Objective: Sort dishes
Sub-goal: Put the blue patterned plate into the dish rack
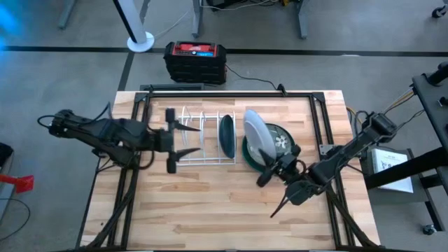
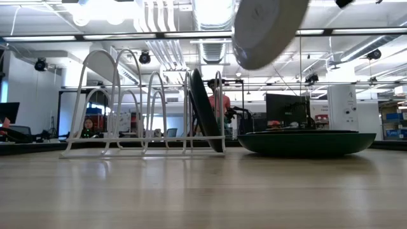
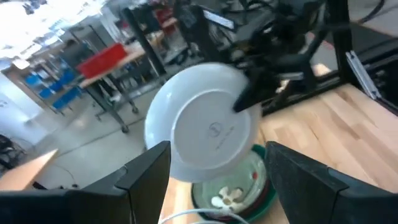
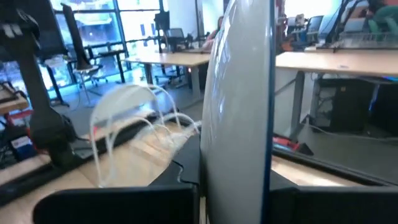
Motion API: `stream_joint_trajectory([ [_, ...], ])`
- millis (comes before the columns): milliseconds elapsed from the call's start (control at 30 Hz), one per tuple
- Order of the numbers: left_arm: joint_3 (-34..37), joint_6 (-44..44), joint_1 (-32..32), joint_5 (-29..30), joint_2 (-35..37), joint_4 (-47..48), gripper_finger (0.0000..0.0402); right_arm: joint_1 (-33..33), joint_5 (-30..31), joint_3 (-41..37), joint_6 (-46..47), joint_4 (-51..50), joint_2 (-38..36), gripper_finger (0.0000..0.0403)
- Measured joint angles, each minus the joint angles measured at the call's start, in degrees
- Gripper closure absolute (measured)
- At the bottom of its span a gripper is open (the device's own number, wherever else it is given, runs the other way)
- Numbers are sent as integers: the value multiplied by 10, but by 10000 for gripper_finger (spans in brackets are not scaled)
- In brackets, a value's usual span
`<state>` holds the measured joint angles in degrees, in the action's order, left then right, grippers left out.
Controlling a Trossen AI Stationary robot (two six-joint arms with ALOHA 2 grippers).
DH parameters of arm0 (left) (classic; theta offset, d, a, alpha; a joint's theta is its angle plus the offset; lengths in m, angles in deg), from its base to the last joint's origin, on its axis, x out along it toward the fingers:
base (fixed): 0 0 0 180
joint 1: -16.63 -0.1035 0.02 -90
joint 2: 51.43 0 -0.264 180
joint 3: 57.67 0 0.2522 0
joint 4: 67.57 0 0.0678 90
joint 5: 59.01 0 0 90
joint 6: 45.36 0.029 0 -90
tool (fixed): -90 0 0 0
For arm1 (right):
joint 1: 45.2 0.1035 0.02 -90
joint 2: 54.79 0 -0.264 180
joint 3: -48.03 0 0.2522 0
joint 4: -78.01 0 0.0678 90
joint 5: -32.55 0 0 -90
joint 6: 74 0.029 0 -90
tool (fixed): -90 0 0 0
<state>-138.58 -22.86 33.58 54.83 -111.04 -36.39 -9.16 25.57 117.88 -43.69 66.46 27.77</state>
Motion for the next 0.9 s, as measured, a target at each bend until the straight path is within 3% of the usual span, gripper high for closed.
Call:
stream_joint_trajectory([
  [133,59,10,0,9,61,-43,151,-6,3,71,-67,57,62,384],
  [333,66,26,0,13,145,-59,152,-27,-1,206,-114,57,160,384],
  [600,58,23,-1,13,239,-45,152,-58,-2,356,-122,57,264,384],
  [900,58,1,-1,11,312,-28,152,-93,-3,462,-109,57,354,384],
])
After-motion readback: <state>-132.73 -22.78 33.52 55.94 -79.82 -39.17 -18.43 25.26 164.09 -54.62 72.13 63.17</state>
